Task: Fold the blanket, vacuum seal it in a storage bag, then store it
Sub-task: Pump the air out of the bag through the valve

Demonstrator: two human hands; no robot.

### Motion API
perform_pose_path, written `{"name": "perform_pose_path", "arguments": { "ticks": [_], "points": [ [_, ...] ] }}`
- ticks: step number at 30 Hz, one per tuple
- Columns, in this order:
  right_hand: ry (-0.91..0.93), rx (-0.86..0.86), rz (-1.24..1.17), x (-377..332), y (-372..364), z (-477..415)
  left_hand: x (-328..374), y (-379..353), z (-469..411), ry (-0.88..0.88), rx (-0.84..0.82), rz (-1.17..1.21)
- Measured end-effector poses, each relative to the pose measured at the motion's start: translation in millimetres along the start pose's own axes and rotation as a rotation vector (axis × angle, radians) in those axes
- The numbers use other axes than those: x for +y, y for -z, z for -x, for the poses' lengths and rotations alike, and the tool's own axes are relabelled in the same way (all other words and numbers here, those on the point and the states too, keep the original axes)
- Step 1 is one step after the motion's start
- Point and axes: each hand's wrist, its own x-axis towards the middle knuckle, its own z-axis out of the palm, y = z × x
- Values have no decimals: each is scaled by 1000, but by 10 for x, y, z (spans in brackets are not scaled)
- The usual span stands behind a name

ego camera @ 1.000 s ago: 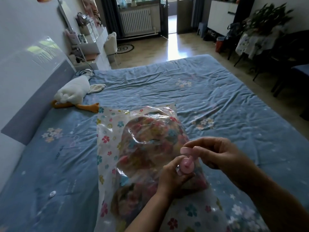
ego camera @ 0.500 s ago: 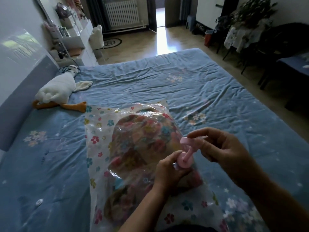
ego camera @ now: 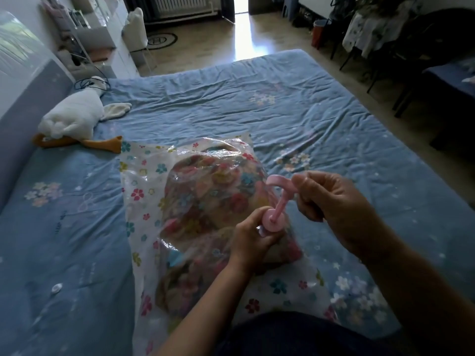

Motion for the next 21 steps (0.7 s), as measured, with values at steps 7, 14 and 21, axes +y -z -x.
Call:
{"name": "perform_pose_path", "arguments": {
  "ticks": [7, 14, 21],
  "points": [
    [-258, -147, 483, 467, 91, 19, 96, -10, 48, -33, 14, -19],
    [-7, -250, 224, -158, 165, 9, 21, -39, 67, -32, 18, -46],
    [-205, 18, 366, 801, 105, 101, 98, -63, 84, -9, 1, 2]
  ]
}}
